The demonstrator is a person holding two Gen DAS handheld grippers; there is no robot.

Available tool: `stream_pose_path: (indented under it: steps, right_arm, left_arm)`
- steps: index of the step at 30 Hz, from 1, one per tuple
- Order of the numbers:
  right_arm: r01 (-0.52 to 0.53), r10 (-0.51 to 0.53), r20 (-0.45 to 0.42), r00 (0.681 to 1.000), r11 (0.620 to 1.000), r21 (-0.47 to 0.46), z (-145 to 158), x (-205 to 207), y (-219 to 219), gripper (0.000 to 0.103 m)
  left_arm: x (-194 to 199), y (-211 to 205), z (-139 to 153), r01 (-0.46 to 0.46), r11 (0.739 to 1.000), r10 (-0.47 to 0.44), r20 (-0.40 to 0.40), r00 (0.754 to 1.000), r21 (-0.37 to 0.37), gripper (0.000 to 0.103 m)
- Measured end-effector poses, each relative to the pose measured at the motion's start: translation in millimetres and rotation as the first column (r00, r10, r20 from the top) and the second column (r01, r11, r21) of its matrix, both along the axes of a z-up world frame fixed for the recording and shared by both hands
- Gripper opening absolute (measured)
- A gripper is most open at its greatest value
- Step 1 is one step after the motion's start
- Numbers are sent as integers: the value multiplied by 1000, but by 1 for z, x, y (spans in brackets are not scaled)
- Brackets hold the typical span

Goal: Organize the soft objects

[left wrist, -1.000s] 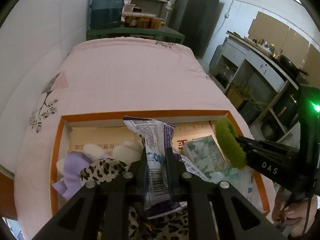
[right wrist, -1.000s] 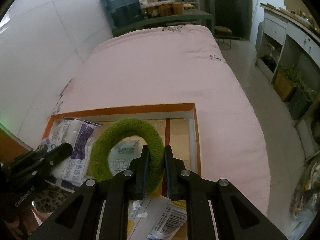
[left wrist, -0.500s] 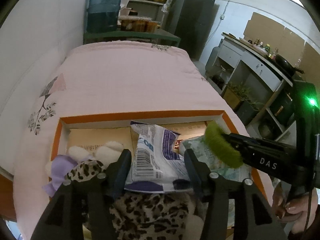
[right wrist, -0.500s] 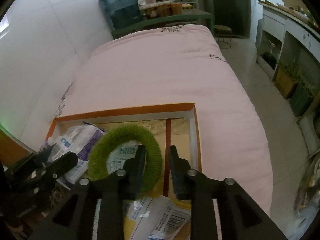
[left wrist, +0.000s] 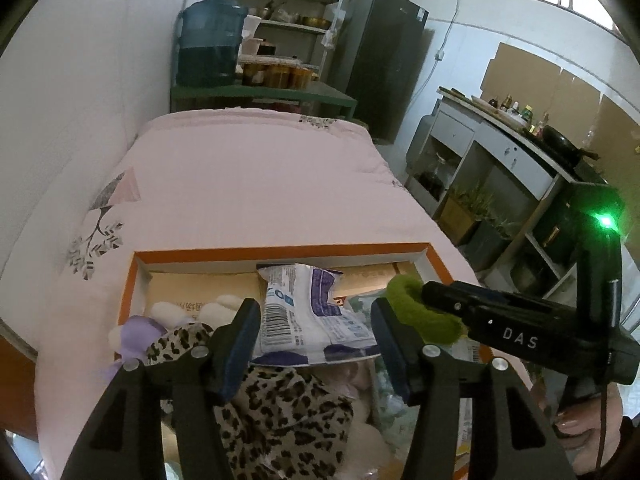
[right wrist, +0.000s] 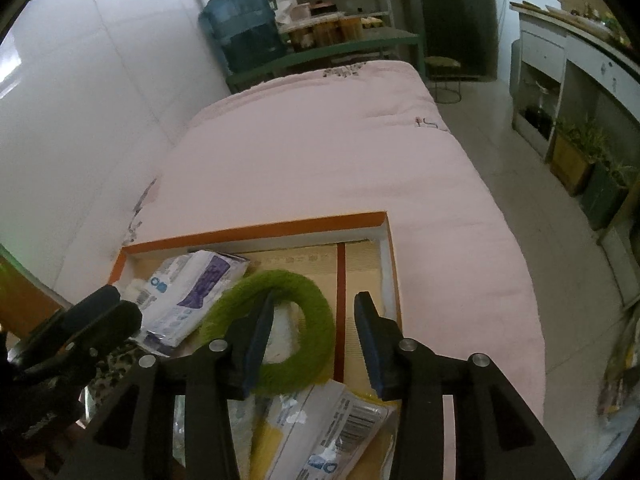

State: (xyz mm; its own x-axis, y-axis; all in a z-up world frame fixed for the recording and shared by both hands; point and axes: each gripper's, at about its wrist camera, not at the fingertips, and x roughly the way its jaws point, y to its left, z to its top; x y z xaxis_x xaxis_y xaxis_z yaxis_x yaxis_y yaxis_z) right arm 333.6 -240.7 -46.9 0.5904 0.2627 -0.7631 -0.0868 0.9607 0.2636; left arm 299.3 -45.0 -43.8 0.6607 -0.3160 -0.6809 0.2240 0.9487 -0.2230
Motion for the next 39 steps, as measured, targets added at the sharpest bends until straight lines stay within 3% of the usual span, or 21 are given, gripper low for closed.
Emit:
stream_pose_path:
  steps: [15,17,19,29,31,39]
  right_arm:
    - [-21,23,54,998,999,-29,23,-30,11,47]
    - [-24,26,60,998,999,-37,24,-36,15,50]
    - [-23,25,64,998,999,-43,26,-44,18,63]
    - [-24,28,91,995,999,-42,32,-77,26,65]
    - [-23,28,105,994,998,-51,36,-85,29,71]
    - [16,1,201,980,997,-81,53,-125,40,71]
  left_arm:
    - [-27,6,17,-16,1000,17,55,998,-13,57]
    - [-32,7,20,-21,1000,22,61,998,-13,57]
    - [-38,8,22,-25,1000,27,68,997,-18,57]
    - [-75,12,38,-43,999,45,129,991,-15,57]
    - [-83,12,41,-47,999,47,142,989,-10,57]
    - [-105,16,51,-66,997,70,175,982,-25,57]
